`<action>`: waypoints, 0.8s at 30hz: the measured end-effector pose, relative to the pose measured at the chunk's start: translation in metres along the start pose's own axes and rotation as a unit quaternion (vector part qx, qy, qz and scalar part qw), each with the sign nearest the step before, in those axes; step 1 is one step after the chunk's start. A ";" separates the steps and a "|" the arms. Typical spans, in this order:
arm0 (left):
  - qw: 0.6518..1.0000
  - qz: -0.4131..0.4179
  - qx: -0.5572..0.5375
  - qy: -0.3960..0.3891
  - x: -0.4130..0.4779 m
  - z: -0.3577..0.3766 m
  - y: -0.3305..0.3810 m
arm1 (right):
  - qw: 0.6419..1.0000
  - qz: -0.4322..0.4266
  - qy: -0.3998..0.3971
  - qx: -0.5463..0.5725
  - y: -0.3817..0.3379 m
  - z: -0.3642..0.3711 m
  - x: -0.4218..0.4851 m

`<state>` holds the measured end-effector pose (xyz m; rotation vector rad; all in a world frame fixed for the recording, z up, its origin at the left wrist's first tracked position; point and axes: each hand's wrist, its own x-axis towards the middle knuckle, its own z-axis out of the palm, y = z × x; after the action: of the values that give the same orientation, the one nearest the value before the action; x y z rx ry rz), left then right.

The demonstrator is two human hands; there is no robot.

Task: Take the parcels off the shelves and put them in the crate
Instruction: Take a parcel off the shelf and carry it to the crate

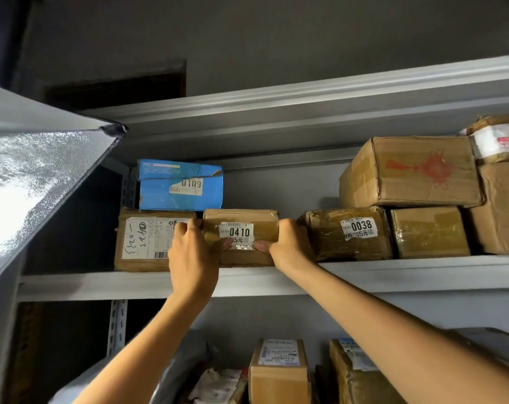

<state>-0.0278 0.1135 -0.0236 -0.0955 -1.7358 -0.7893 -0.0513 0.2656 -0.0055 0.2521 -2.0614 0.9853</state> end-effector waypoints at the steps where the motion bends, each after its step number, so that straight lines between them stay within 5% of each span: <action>1: 1.000 -0.003 0.003 -0.003 0.000 0.001 0.000 | 1.000 0.006 0.005 -0.021 -0.002 0.001 0.001; 12: 0.997 -0.003 0.026 -0.075 -0.005 -0.016 0.011 | 0.997 0.028 -0.065 0.013 -0.018 -0.021 -0.008; 16: 0.986 0.140 0.085 -0.015 -0.031 -0.016 0.034 | 0.994 -0.036 -0.054 -0.086 -0.008 -0.060 -0.022; 21: 0.955 0.260 0.062 -0.128 -0.038 0.004 0.091 | 0.960 -0.053 0.004 -0.276 0.027 -0.131 -0.031; 24: 0.943 0.275 0.056 -0.177 -0.040 0.024 0.112 | 0.961 -0.017 -0.008 -0.277 0.051 -0.160 -0.030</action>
<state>0.0154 0.2260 -0.0108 -0.6510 -1.9511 -0.2673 0.0383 0.4108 0.0010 0.0002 -2.2438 0.3544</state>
